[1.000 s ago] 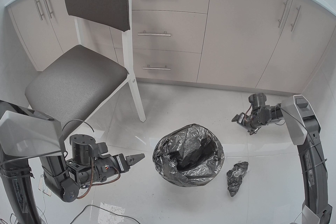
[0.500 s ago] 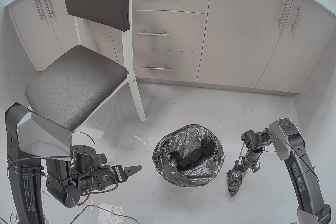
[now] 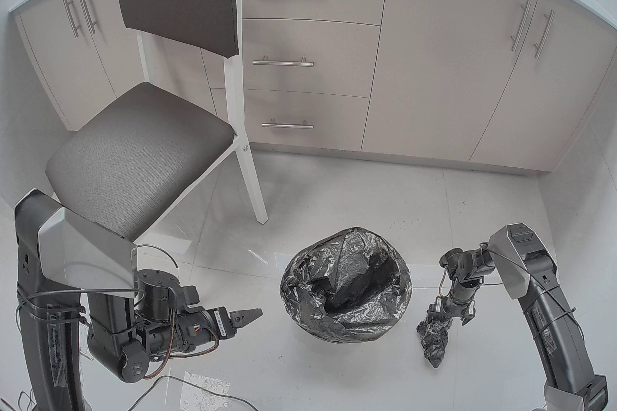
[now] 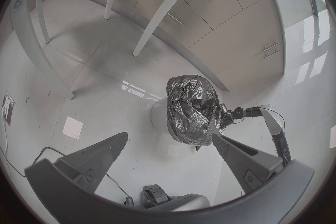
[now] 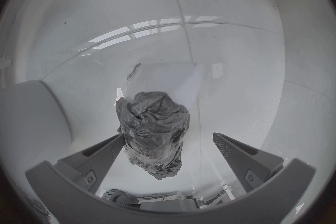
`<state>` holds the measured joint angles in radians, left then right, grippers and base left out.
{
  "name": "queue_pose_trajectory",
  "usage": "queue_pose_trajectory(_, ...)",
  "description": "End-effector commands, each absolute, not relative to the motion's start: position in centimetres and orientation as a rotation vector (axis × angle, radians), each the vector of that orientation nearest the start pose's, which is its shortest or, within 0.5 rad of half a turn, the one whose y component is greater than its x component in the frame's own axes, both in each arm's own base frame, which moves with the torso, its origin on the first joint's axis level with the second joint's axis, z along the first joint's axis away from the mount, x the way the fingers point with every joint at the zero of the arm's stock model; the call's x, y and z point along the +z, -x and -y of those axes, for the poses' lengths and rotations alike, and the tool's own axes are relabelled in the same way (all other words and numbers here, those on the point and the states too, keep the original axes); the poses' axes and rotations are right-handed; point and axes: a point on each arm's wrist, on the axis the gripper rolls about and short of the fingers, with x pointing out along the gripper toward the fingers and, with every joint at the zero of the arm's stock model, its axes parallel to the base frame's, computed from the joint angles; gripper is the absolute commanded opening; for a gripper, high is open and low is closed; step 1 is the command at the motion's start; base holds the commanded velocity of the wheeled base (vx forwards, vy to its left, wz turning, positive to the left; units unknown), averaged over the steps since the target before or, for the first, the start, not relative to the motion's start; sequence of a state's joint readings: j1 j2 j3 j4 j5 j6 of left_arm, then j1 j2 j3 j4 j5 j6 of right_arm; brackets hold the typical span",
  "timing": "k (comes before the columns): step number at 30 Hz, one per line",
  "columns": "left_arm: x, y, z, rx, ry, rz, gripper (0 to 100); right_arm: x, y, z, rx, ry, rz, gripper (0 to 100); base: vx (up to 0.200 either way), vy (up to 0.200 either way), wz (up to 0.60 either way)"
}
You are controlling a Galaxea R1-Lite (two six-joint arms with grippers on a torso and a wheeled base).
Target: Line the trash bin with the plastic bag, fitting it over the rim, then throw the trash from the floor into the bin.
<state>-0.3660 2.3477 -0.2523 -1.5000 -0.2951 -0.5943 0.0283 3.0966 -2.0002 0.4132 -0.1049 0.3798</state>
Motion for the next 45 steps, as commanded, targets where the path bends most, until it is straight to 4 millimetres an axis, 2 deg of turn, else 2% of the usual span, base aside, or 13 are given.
queue_pose_trajectory(1,-3.4,-25.2,10.4,-0.442,0.533,-0.774,100,-21.1,-45.2,-1.4,-0.286,-0.152,-1.479,100,0.0,0.0,0.0)
queue_pose_trajectory(8,-3.5,-25.2,10.4,-0.444,0.532,-0.771,100,-20.8,-47.2,-2.2,-0.165,-0.193,-1.301,100,0.0,0.0,0.0)
queue_pose_trajectory(11,-3.6,-25.1,10.4,-0.445,0.526,-0.773,100,-20.7,-47.4,-2.4,-0.154,-0.198,-1.281,100,0.0,0.0,0.0)
queue_pose_trajectory(27,-3.7,-25.0,10.4,-0.45,0.504,-0.775,100,-20.8,-47.3,-2.4,-0.118,-0.148,-1.301,100,0.0,0.0,0.0)
queue_pose_trajectory(32,-3.7,-25.1,10.3,-0.45,0.505,-0.775,100,-21.0,-46.1,-2.4,-0.087,-0.076,-1.414,100,0.0,0.0,0.0)
queue_pose_trajectory(45,-3.8,-25.1,10.3,-0.449,0.501,-0.775,100,-21.0,-46.1,-2.3,-0.064,-0.036,-1.419,100,0.0,0.0,0.0)
